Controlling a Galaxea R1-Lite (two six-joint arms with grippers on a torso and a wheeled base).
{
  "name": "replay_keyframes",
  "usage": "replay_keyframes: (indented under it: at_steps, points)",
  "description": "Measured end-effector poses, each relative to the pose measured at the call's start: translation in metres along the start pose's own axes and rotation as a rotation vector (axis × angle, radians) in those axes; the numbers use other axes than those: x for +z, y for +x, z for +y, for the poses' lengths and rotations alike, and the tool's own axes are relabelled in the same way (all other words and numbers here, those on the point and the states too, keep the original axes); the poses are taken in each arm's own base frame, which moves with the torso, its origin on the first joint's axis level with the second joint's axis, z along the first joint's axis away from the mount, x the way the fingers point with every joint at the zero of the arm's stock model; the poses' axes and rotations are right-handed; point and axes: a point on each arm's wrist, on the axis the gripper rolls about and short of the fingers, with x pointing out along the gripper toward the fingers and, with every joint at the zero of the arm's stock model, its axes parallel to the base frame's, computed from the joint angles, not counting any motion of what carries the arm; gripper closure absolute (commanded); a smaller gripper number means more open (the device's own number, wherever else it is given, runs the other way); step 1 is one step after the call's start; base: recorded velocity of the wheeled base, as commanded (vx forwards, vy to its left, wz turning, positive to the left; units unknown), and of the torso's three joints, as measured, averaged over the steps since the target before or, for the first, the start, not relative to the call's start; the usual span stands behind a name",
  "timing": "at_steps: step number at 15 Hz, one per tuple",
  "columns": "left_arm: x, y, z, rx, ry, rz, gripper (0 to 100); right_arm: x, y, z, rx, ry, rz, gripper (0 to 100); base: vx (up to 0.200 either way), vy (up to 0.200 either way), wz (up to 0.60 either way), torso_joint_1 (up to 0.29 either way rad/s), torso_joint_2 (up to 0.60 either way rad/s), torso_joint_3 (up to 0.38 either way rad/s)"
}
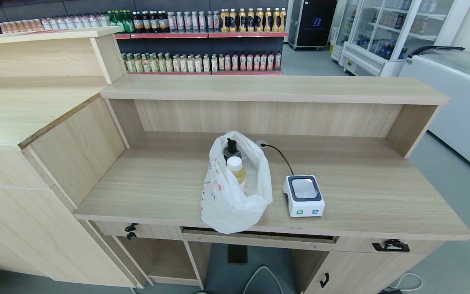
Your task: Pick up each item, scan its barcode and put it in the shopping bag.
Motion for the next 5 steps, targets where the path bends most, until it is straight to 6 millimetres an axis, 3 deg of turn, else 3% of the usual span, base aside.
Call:
replay_keyframes:
  at_steps: [5]
  points:
    - [0.0, 0.0, 0.0, 0.0, 0.0, 0.0, 100, 0.0, 0.0, 0.0, 0.001, 0.0, 0.0, 0, 0.0, 0.0, 0.0, 0.0, 0.0, 0.0]
